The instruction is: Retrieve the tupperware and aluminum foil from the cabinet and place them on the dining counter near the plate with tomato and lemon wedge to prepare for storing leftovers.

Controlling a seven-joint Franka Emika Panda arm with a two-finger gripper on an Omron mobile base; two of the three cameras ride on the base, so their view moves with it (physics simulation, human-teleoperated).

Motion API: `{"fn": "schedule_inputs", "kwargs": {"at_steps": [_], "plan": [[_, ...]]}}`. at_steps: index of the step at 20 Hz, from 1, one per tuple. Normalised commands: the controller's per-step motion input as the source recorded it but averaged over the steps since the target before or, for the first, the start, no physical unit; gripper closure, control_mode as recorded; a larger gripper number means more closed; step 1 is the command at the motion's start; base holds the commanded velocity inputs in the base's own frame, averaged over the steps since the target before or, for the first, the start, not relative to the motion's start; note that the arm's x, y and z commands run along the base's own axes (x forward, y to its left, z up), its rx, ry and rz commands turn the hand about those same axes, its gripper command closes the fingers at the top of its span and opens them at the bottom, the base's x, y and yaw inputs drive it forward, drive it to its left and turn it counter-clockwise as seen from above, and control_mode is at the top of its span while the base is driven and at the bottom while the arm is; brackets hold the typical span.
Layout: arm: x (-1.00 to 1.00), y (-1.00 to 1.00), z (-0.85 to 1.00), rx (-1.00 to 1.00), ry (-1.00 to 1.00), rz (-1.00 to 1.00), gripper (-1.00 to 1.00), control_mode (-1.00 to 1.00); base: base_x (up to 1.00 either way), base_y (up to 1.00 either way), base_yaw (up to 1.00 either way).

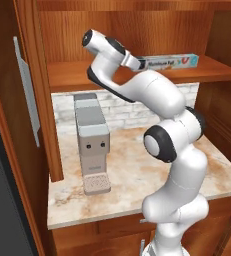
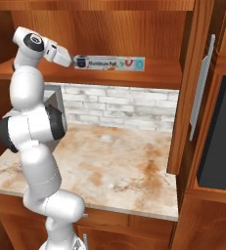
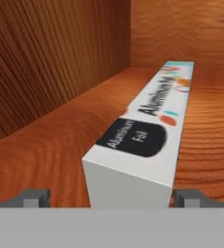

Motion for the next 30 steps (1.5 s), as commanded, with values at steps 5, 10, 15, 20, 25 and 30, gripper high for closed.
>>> {"fn": "schedule_inputs", "kwargs": {"at_steps": [5,10,15,20,25,30], "plan": [[0.27,0.07,-0.15,-0.12,0.02,-0.24,-1.00,-1.00,0.00,0.00,0.00],[0.45,0.00,-0.42,-0.11,0.04,-0.26,-1.00,-1.00,0.00,0.00,0.00],[0.35,0.00,-0.79,-0.11,0.05,-0.24,-1.00,-1.00,0.00,0.00,0.00],[0.23,-0.01,-0.98,-0.10,0.07,-0.23,-1.00,-1.00,0.00,0.00,0.00],[0.25,0.00,-0.62,-0.08,0.01,-0.13,1.00,-1.00,0.00,0.00,0.00],[-0.89,0.02,-0.11,-0.08,-0.01,-0.03,1.00,-1.00,0.00,0.00,0.00]]}}
